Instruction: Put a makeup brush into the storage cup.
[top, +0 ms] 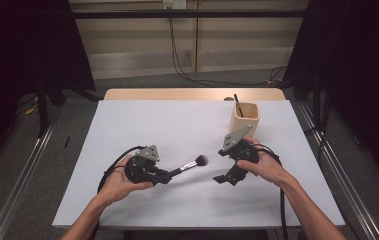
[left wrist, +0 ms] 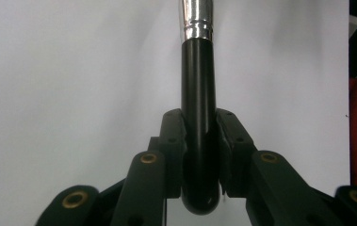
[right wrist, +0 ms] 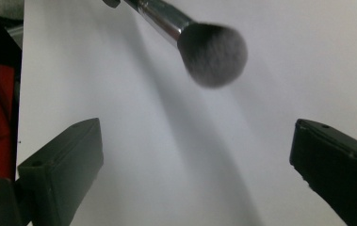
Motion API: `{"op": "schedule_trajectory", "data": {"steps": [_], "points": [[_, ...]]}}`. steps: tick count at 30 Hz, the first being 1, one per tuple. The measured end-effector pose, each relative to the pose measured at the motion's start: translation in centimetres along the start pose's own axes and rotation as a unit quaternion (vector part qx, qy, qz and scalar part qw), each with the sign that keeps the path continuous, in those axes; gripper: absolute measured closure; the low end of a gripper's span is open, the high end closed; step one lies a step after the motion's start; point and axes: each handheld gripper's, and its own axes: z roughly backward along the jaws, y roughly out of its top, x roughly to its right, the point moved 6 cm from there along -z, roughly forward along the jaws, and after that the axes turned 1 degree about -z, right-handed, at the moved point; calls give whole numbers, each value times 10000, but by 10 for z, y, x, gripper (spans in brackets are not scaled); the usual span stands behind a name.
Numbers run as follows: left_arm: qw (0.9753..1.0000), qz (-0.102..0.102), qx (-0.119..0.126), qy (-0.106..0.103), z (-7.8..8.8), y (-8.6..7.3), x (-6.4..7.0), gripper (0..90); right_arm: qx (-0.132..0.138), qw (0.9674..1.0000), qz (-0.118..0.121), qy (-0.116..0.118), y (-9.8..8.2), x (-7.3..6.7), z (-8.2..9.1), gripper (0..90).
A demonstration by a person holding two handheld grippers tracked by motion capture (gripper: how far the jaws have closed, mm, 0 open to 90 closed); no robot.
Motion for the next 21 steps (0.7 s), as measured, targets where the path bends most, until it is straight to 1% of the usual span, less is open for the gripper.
{"op": "schedule_trajectory", "data": {"steps": [1, 3, 5, 6, 8, 10, 11, 12, 13, 14, 15, 16, 18, 19, 20, 21], "points": [[10000, 18, 60, 42, 1, -1, 0, 747, 41, 10000, -30, 16, -1, -1, 1, 26], [9998, -50, 168, 107, 5, -2, 1, 747, 143, 9999, -77, 27, -3, -3, 3, 28], [9996, 0, 279, 102, 7, -3, 3, 747, 135, 9997, -103, -173, -6, -3, 4, 35], [9994, 18, 335, 121, 9, -3, 3, 747, 167, 9996, -66, -202, -8, -4, 3, 40], [9989, 57, 436, 133, 10, -4, 3, 747, 257, 9996, -63, -108, -10, -8, 2, 37], [9987, 36, 461, 194, 12, -5, 3, 747, 308, 9994, -99, -130, -12, -11, 2, 38], [9984, 61, 531, 158, 12, -5, 4, 747, 362, 9992, -131, -133, -12, -12, 1, 45], [9981, 26, 581, 210, 13, -5, 4, 747, 402, 9990, -148, -111, -13, -13, 1, 56], [9977, 47, 618, 270, 15, -5, 3, 747, 439, 9989, -154, -77, -14, -13, 1, 60], [9973, 94, 679, 262, 15, -5, 3, 747, 466, 9987, -189, -64, -15, -14, 1, 59], [9967, 83, 740, 322, 16, -5, 3, 747, 493, 9985, -221, -27, -15, -15, 1, 52], [9963, 125, 804, 294, 17, -6, 3, 747, 526, 9983, -268, -13, -16, -16, 1, 48], [9954, 120, 899, 320, 18, -6, 2, 747, 653, 9974, -298, 0, -16, -17, 2, 48], [9953, 118, 924, 277, 19, -6, 3, 747, 729, 9968, -319, 17, -15, -17, 2, 48], [9946, 113, 976, 324, 20, -6, 2, 747, 807, 9962, -330, 5, -14, -18, 3, 48], [9938, 140, 1056, 302, 21, -6, 3, 747, 901, 9954, -331, -40, -12, -18, 3, 48]]}}
